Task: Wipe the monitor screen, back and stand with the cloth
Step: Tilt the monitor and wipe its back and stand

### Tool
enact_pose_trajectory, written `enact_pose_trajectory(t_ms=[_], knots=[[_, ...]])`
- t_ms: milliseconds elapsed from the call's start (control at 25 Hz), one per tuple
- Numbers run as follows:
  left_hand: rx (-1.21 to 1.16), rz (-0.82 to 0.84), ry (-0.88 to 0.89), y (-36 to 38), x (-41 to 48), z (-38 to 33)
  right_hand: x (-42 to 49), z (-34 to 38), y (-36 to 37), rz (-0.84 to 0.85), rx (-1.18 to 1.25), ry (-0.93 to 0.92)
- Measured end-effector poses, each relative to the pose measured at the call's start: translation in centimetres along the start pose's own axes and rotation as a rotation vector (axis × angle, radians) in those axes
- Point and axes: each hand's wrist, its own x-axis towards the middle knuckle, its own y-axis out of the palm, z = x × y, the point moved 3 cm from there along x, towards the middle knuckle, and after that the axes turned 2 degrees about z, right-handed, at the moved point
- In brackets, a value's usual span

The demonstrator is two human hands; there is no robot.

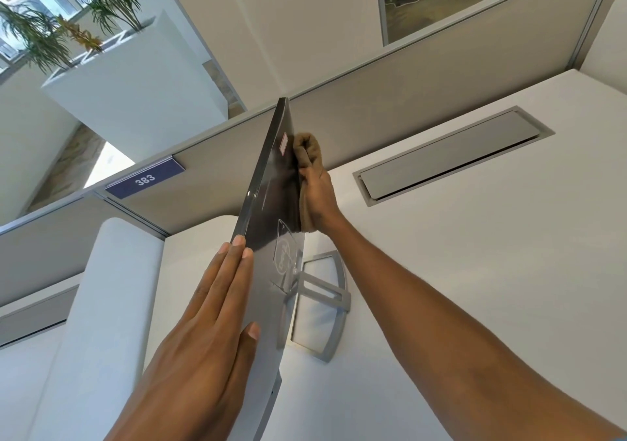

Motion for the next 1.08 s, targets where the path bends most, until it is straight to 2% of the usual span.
enact_pose_trajectory(t_ms=[160, 360, 440, 560, 600, 720, 880, 1000, 1080], knots=[[-0.017, 0.005, -0.007, -0.2, 0.1, -0.1, -2.3, -4.3, -0.8, 0.029, -0.046, 0.206], [-0.054, 0.016, -0.058, -0.3, -0.4, -0.3, -8.1, -6.9, -0.2, 0.068, 0.173, 0.243], [-0.076, 0.024, -0.075, -0.4, -0.6, -0.4, -11.0, -7.5, -0.1, 0.034, 0.198, 0.202], [-0.157, 0.054, -0.12, -1.0, -0.8, -0.8, -16.1, -8.4, 0.9, -0.041, 0.028, 0.095], [-0.179, 0.065, -0.134, -1.2, -0.8, -1.1, -17.8, -8.8, 1.5, -0.046, 0.077, 0.05], [-0.185, 0.099, -0.171, -1.5, -0.7, -1.7, -22.5, -8.5, 3.1, 0.0, 0.161, -0.129], [-0.145, 0.102, -0.155, -1.6, -0.7, -1.7, -28.7, -8.8, 4.5, 0.057, 0.003, -0.374], [-0.156, 0.109, -0.156, -1.6, -0.7, -1.6, -33.4, -9.8, 5.4, 0.112, -0.081, -0.412], [-0.143, 0.111, -0.149, -1.5, -0.7, -1.7, -34.0, -10.1, 5.6, 0.083, -0.1, -0.433]])
